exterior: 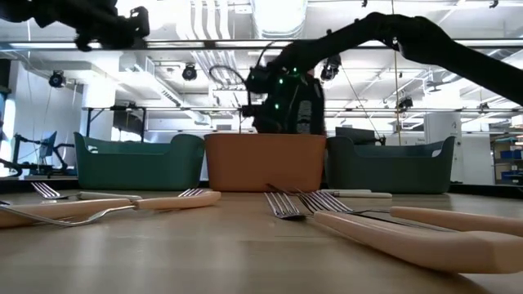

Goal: Sort silverware by color (type)
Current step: Put the black fork into the orange bin

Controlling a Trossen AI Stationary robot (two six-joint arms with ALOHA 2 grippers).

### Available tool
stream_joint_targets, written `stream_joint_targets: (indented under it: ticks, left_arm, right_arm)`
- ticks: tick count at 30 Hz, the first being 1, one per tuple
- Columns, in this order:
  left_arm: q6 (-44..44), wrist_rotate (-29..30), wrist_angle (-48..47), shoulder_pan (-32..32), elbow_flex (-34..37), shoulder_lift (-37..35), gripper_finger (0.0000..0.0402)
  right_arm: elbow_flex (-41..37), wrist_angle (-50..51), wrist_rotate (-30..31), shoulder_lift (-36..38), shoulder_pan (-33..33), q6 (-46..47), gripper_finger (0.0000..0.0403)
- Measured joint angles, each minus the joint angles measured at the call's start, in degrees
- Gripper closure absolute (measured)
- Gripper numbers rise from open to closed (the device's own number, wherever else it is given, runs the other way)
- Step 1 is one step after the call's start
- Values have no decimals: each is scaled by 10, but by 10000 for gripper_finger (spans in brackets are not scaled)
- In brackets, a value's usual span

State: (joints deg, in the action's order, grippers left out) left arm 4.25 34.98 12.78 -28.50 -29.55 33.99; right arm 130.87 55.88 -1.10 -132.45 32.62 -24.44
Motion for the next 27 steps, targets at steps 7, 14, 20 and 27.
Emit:
stream_joint_targets:
  ticks: [7,14,20,27]
  left_arm:
    - [-63,-119,-7,-29,-12,59,401]
    - [-64,-120,-13,-29,-35,89,401]
    - [-52,-120,-43,-29,-56,98,401]
    - [-47,-117,-86,-28,-80,102,401]
  right_arm:
    - [41,2,0,4,-1,-4,394]
    - [39,22,-18,-4,-1,-20,394]
    - [38,39,-23,-25,-1,-17,394]
    - [37,44,-18,-49,-1,-11,394]
